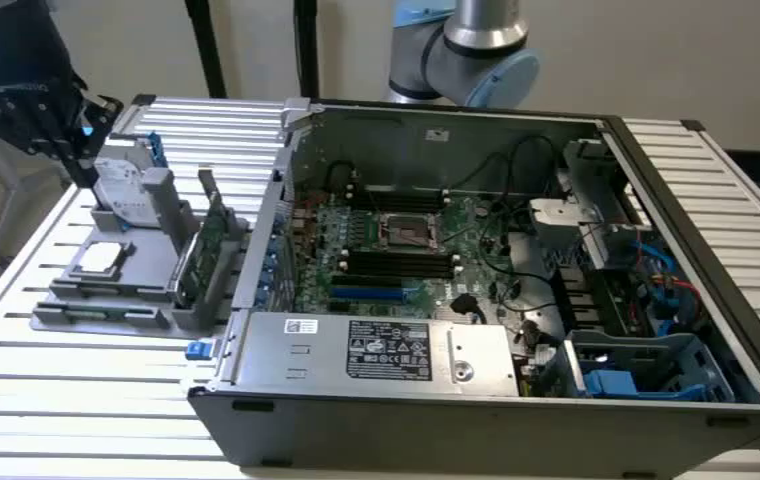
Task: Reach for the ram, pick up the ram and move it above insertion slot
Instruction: 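Reach for the ram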
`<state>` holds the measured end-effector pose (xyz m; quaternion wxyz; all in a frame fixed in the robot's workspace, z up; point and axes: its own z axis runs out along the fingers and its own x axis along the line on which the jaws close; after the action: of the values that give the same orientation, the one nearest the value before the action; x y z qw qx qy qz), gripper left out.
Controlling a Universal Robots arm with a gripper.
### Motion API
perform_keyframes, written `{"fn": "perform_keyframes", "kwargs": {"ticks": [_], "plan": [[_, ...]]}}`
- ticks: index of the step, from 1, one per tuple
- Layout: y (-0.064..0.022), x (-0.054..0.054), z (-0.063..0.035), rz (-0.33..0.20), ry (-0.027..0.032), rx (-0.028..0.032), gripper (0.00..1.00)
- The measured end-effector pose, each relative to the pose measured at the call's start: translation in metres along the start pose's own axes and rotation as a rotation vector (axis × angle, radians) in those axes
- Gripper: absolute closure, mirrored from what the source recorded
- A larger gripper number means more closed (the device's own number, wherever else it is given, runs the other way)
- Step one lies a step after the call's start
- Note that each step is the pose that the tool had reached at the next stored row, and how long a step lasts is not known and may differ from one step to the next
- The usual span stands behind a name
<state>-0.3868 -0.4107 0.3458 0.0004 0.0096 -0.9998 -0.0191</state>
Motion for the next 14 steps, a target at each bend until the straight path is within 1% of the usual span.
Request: {"fn": "perform_keyframes", "kwargs": {"ticks": [14], "plan": [[-0.0003,0.0003,-0.0001,0.000,0.0003,0.0002,0.89]]}}
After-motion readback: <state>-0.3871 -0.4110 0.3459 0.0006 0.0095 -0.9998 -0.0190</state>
